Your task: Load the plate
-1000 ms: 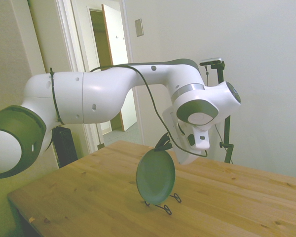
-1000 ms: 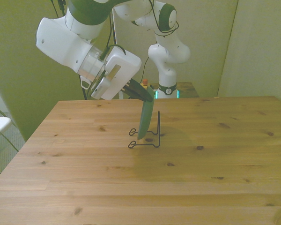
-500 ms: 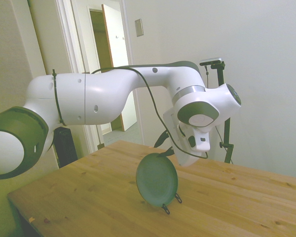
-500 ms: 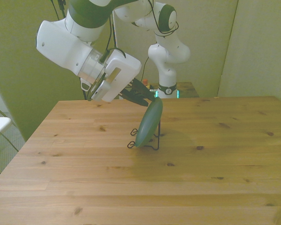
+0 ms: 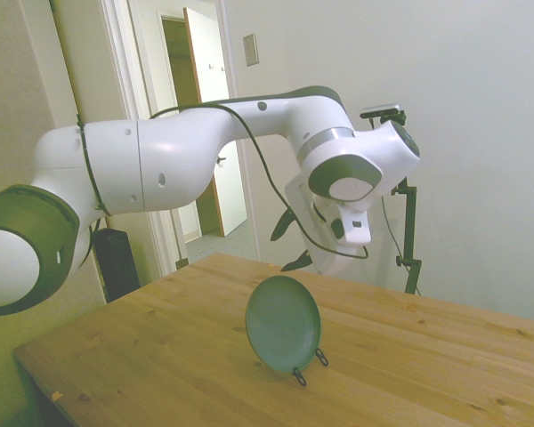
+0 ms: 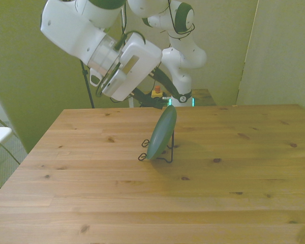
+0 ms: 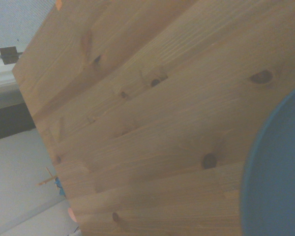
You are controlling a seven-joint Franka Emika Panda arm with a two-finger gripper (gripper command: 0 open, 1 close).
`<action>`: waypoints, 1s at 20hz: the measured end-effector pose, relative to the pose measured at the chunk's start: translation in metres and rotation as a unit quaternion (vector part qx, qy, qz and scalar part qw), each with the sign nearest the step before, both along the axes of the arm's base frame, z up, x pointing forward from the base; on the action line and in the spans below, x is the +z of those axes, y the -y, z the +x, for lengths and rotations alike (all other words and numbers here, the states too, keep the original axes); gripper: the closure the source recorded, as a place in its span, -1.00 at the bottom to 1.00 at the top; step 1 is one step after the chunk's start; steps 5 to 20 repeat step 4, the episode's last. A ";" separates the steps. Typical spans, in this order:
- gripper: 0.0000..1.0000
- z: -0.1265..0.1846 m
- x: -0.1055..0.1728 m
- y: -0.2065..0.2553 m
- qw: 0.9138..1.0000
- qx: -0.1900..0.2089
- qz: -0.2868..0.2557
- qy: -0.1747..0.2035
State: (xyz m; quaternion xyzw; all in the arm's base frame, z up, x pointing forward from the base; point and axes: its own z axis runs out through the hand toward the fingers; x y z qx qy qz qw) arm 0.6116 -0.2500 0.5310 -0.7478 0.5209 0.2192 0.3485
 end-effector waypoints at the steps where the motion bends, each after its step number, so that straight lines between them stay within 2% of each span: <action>1: -1.00 0.000 0.011 -0.005 1.000 0.000 -0.005 0.004; 4: -1.00 0.004 0.046 -0.023 0.998 0.002 -0.054 0.021; 20: -1.00 0.004 0.046 -0.023 0.998 0.002 -0.054 0.021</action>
